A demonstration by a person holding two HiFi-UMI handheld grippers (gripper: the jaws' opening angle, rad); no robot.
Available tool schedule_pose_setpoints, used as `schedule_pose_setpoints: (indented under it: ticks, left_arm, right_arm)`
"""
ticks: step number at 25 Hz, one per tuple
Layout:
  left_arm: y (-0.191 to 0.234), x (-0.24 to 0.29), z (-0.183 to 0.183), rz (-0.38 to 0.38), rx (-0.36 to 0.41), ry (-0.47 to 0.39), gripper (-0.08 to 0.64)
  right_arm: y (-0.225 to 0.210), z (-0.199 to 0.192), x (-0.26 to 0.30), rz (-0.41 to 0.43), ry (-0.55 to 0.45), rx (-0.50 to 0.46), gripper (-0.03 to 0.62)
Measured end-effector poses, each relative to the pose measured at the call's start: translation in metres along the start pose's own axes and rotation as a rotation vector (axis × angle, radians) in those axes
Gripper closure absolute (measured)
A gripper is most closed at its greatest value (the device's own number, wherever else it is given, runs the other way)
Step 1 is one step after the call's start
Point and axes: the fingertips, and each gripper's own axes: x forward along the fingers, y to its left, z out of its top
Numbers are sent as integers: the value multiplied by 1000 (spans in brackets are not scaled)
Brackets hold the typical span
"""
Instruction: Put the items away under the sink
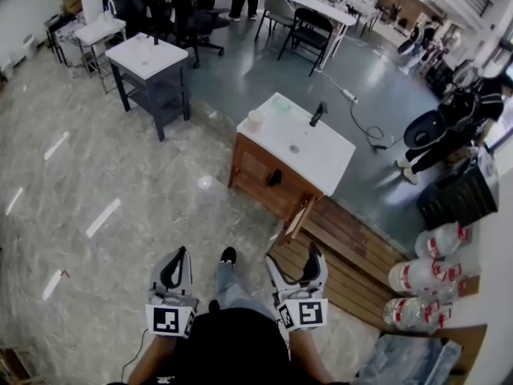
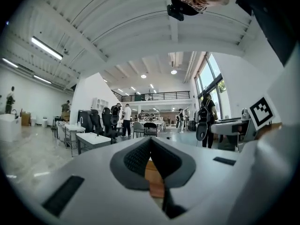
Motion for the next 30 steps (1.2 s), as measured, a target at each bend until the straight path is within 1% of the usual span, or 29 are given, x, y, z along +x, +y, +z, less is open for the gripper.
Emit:
schedule_pose_setpoints:
  ticks: [8, 12, 16, 18, 21, 24, 27, 30]
  left_arm:
    - [25, 87, -8, -35, 13, 35, 554]
    - [38, 147, 1, -55, 18, 51, 554]
    - [46, 208, 12, -76, 50, 45, 554]
    - [46, 234, 13, -89, 44, 51, 554]
    - [47, 268, 18, -102, 59, 59, 554]
    - [53, 296, 23, -104, 54, 62, 554]
    - [60, 318, 24, -108, 26, 70, 554]
    - [64, 337, 22, -133, 12, 89, 554]
  right_arm:
    - [-24, -10, 84, -28, -5, 17, 137]
    - [-43, -4, 135, -31, -11, 26, 137]
    - [-63, -3, 178, -29, -18, 22, 137]
    - [-72, -4, 197, -28, -14, 31, 138]
    - [-85, -1, 220, -29, -24, 45, 138]
    - [-97, 2, 241, -39, -52, 41, 138]
    - [-105, 1, 256, -46, -40, 56, 138]
    - [-109, -1, 271, -60, -33, 62, 138]
